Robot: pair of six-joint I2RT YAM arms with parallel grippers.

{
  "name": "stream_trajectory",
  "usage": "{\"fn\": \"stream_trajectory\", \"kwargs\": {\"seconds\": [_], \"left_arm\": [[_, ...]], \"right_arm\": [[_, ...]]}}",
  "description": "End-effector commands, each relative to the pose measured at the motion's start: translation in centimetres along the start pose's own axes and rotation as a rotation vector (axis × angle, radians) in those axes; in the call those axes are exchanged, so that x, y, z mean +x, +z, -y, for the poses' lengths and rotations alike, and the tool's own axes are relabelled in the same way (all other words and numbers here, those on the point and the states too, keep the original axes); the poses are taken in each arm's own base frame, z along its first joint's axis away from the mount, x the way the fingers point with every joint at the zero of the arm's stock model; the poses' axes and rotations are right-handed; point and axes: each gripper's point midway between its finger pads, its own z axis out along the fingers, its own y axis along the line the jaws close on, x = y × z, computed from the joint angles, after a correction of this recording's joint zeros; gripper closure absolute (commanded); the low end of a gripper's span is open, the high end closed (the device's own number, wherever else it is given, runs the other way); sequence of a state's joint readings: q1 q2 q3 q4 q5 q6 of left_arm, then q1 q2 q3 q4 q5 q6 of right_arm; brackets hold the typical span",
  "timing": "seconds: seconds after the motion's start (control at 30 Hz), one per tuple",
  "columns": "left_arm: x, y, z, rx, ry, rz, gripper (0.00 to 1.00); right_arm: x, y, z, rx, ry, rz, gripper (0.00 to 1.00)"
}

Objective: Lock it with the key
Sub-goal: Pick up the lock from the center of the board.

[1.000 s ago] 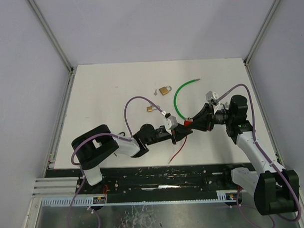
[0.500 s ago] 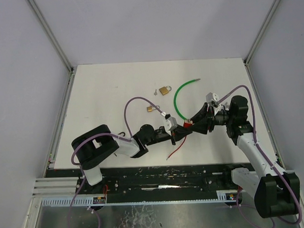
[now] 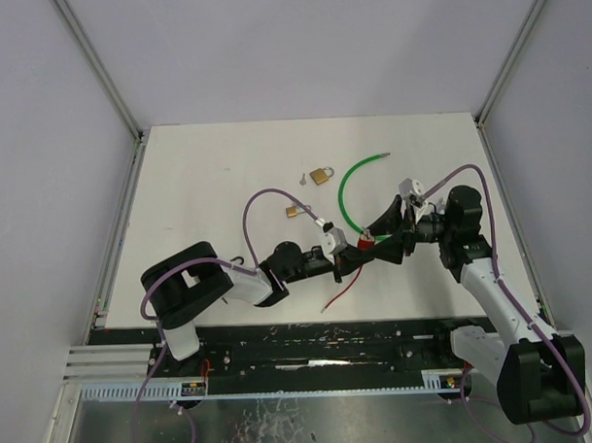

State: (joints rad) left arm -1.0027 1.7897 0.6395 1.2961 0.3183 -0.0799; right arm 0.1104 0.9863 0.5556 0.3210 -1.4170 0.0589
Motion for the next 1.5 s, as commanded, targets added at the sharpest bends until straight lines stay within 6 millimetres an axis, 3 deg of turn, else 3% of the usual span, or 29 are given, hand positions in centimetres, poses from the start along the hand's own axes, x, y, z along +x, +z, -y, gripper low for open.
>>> {"fn": "stream_trajectory", "kwargs": {"seconds": [0.0, 0.23, 0.4, 0.47, 0.57, 0.67, 0.87, 1.07, 1.27, 1.47], "left_arm": [[-1.9, 0.5, 0.0, -0.003, 0.032, 0.065, 0.99], [-2.3, 0.0, -0.2, -0.019, 0.022, 0.080, 0.99], [-3.0, -0.8, -0.6, -0.035, -0.004, 0.109, 0.99], [-3.2, -1.1, -0.7, -0.030, -0.025, 0.117, 0.99], [-3.4, -1.2, -0.7, -0.025, -0.031, 0.124, 0.99], [-3.4, -1.3, -0.6, -0.019, -0.030, 0.126, 0.99], [-3.5, -1.2, -0.7, -0.023, -0.029, 0.131, 1.00], [-3.3, -0.9, -0.5, -0.012, -0.034, 0.125, 0.99], [-3.0, -0.5, -0.6, -0.009, -0.040, 0.112, 1.00], [-2.5, 0.0, -0.5, -0.005, -0.038, 0.089, 0.99]], "right_arm": [[-2.0, -0.1, 0.1, 0.035, -0.045, 0.021, 0.33], [-3.0, -1.4, 0.5, 0.086, -0.072, 0.024, 0.19], [-4.4, -3.2, -0.2, 0.136, -0.207, -0.018, 0.09], [-4.0, -3.2, -1.1, 0.103, -0.209, -0.009, 0.00], [-2.6, -2.9, -2.5, -0.005, -0.207, 0.031, 0.01], [-1.4, -2.8, -1.8, 0.005, -0.216, 0.026, 0.00], [1.6, -1.6, 0.3, 0.065, -0.183, -0.071, 0.21], [2.3, -0.3, 0.1, 0.023, -0.174, -0.070, 0.39], [1.7, 0.5, 0.4, 0.037, -0.172, -0.043, 0.47], [0.8, 0.5, 1.1, 0.086, -0.184, -0.020, 0.48]]}}
